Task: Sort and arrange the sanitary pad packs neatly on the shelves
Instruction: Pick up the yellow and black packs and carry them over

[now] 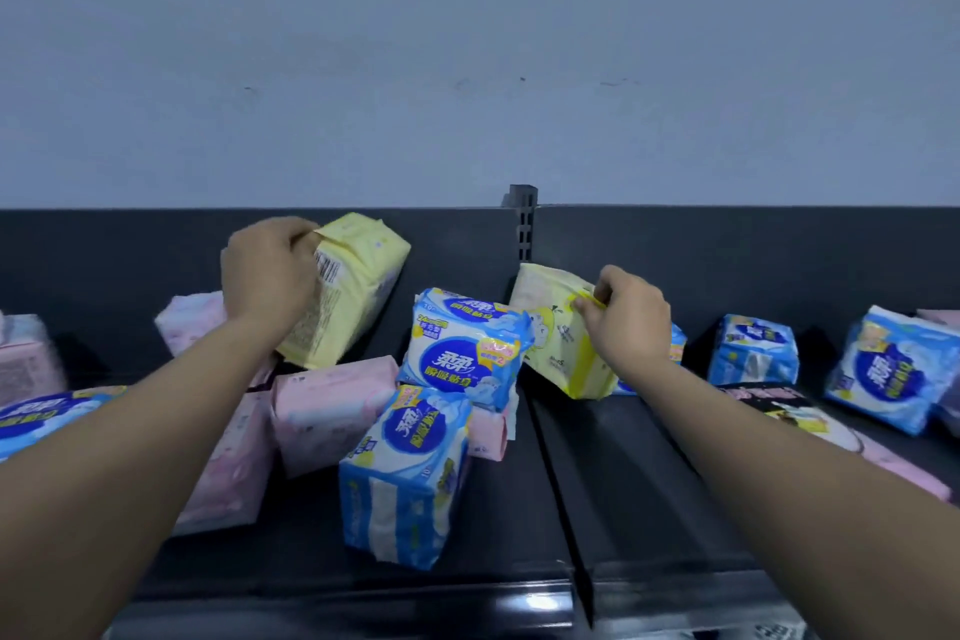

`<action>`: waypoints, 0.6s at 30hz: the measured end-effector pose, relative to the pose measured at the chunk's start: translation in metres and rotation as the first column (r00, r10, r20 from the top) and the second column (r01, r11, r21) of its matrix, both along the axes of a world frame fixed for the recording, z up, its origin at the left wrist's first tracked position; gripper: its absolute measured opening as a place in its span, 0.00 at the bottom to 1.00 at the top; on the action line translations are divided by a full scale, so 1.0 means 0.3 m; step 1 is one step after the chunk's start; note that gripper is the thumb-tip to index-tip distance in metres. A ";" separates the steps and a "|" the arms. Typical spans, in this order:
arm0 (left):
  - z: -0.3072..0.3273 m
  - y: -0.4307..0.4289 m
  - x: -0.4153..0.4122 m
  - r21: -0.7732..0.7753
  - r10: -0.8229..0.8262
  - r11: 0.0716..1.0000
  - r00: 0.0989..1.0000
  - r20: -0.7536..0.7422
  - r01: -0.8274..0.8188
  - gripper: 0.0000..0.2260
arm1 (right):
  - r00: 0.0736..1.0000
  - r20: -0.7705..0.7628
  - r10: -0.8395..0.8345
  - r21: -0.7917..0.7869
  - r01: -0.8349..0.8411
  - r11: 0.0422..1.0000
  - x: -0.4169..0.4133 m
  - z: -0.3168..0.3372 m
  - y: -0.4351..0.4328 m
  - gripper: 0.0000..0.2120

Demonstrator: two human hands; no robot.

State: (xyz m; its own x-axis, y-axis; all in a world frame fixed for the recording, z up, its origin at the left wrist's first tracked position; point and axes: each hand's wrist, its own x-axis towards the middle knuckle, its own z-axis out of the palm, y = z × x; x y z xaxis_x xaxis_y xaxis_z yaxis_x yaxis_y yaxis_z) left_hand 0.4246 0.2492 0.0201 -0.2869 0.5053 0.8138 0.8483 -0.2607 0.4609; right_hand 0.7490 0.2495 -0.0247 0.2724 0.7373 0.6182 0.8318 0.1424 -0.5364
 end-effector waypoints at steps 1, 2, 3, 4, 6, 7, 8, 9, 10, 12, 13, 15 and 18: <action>0.027 -0.010 0.032 0.025 -0.013 1.000 1.000 0.016 0.013 0.10 | 1.000 -0.016 0.002 0.014 -0.001 1.000 0.014 0.008 -0.009 0.12; 0.051 -0.018 0.061 0.050 -0.035 0.998 0.999 0.033 0.033 0.10 | 1.000 -0.023 0.005 0.029 -0.004 1.000 0.027 0.015 -0.020 0.11; 0.075 -0.030 0.094 0.077 -0.063 0.995 0.997 0.048 0.059 0.09 | 1.000 -0.020 0.008 0.041 -0.008 0.999 0.039 0.021 -0.030 0.10; 0.097 -0.040 0.127 0.109 -0.095 0.990 0.994 0.057 0.088 0.09 | 1.000 -0.011 0.012 0.052 -0.012 0.999 0.048 0.027 -0.040 0.10; 0.132 -0.063 0.199 0.170 -0.155 0.974 0.987 0.033 0.148 0.10 | 1.000 -0.004 0.020 0.066 -0.019 0.998 0.066 0.040 -0.061 0.11; 0.145 -0.076 0.238 0.194 -0.187 0.964 0.982 -0.001 0.184 0.10 | 1.000 -0.001 0.021 0.069 -0.021 0.997 0.076 0.046 -0.071 0.11; 0.154 -0.091 0.281 0.217 -0.220 0.950 0.974 -0.050 0.226 0.10 | 1.000 0.005 0.021 0.069 -0.022 0.997 0.087 0.050 -0.082 0.11; 0.160 -0.107 0.325 0.242 -0.248 0.932 0.961 -0.118 0.270 0.10 | 1.000 0.009 0.022 0.067 -0.022 0.997 0.102 0.053 -0.092 0.11; 0.165 -0.124 0.368 0.264 -0.266 0.912 0.943 -0.200 0.313 0.10 | 1.000 0.011 0.021 0.066 -0.022 0.998 0.118 0.055 -0.104 0.11; 0.171 -0.159 0.447 0.267 -0.290 0.877 0.884 -0.368 0.399 0.13 | 1.000 0.015 0.014 0.059 -0.014 0.998 0.150 0.059 -0.125 0.11; 0.167 -0.174 0.485 0.243 -0.307 0.864 0.844 -0.440 0.441 0.14 | 1.000 0.017 0.010 0.057 -0.011 0.998 0.166 0.061 -0.135 0.11; 0.144 -0.202 0.559 0.172 -0.341 0.842 0.750 -0.567 0.512 0.15 | 1.000 0.015 0.010 0.064 -0.011 0.998 0.195 0.060 -0.148 0.09; 0.092 -0.226 0.647 0.069 -0.362 0.830 0.629 -0.688 0.554 0.14 | 1.000 0.014 -0.002 0.053 0.001 0.999 0.240 0.038 -0.152 0.08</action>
State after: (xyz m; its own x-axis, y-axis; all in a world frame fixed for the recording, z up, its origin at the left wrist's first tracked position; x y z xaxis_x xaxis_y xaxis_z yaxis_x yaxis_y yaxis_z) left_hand 0.6186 0.1814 0.0477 0.5441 0.1779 0.8200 0.6407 -0.7191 -0.2690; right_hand 0.8211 0.2038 -0.0132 0.2645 0.7031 0.6601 0.8393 0.1693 -0.5166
